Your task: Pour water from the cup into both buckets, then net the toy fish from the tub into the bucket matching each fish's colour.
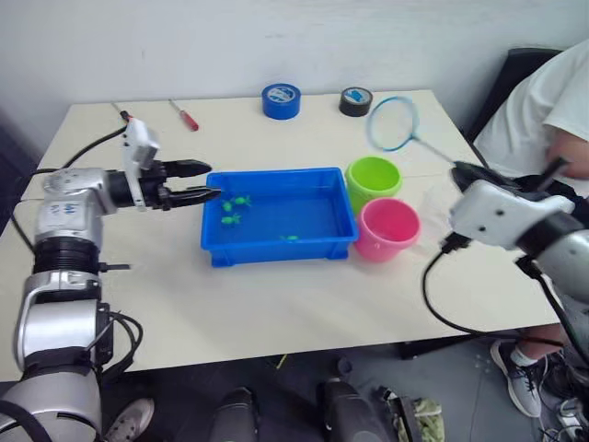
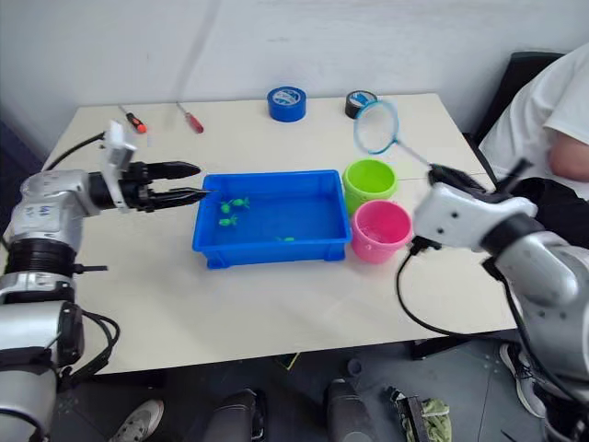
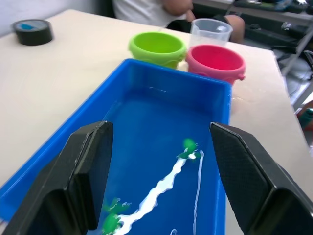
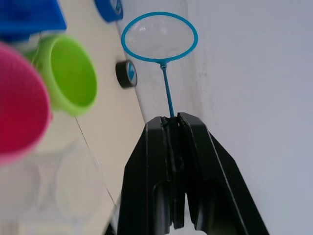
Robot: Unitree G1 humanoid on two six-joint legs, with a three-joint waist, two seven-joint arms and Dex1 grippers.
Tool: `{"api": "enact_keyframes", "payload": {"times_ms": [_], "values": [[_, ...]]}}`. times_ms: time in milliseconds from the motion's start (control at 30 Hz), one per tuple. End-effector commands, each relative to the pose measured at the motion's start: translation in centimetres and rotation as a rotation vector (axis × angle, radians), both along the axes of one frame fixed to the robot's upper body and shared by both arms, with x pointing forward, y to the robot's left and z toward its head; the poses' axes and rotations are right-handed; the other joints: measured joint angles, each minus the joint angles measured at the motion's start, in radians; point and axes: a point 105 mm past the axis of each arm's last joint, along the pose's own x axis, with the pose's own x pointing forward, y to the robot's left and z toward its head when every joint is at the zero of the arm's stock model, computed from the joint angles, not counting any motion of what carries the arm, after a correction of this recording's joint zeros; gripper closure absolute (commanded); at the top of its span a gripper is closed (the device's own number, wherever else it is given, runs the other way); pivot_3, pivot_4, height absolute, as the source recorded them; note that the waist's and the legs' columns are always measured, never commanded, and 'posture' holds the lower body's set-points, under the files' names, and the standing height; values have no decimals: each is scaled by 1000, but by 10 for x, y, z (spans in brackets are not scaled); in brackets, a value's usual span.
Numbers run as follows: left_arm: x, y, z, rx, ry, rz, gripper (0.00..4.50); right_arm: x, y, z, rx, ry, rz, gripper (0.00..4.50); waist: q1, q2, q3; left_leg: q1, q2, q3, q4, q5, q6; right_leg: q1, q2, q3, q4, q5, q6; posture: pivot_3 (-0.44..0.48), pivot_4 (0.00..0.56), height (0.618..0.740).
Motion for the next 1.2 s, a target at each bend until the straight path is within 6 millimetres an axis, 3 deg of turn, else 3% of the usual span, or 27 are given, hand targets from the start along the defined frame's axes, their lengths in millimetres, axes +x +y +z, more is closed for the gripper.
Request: {"api": "enact_keyframes", "payload": {"times_ms": [33, 167, 333, 800, 1000, 1200], "values": [[-7, 27, 9, 0, -46, 97, 1045, 15, 27, -11, 145, 174, 82, 4500, 1, 0, 0, 0, 0, 0, 0, 0, 0, 0, 0, 0, 0, 0, 0, 0, 150, 734], [-20, 42, 4, 11, -38, 146, 1045, 28, 59, -28, 212, 351, 163, 4500, -1, 0, 0, -1, 0, 1, 1, 0, 0, -1, -2, -1, 1, 0, 0, 0, 150, 734], [-36, 47, -5, 30, -19, 170, 1045, 37, 88, -42, 165, 446, 242, 4500, 5, 0, 0, -3, 0, -1, 1, 0, 0, -2, -3, -3, 1, 0, -1, 0, 150, 734], [-63, 47, -28, 99, 57, 195, 1045, 41, 141, -76, 7, 518, 430, 4500, -9, 0, 0, -2, 1, 0, 0, -1, 1, -3, -2, -2, 2, -1, -2, 0, 150, 734], [-66, 40, -25, 91, 56, 190, 1045, 50, 165, -84, -44, 500, 463, 4500, -6, -1, 0, -3, 0, 0, 1, -1, 1, -3, -3, -3, 2, -1, -2, 0, 150, 734], [-69, 37, -23, 83, 58, 193, 1045, 58, 176, -92, -161, 460, 463, 4500, -7, -1, 0, -3, 0, 0, 0, -1, 1, -3, -3, -3, 2, -1, -2, 0, 150, 734]]}}
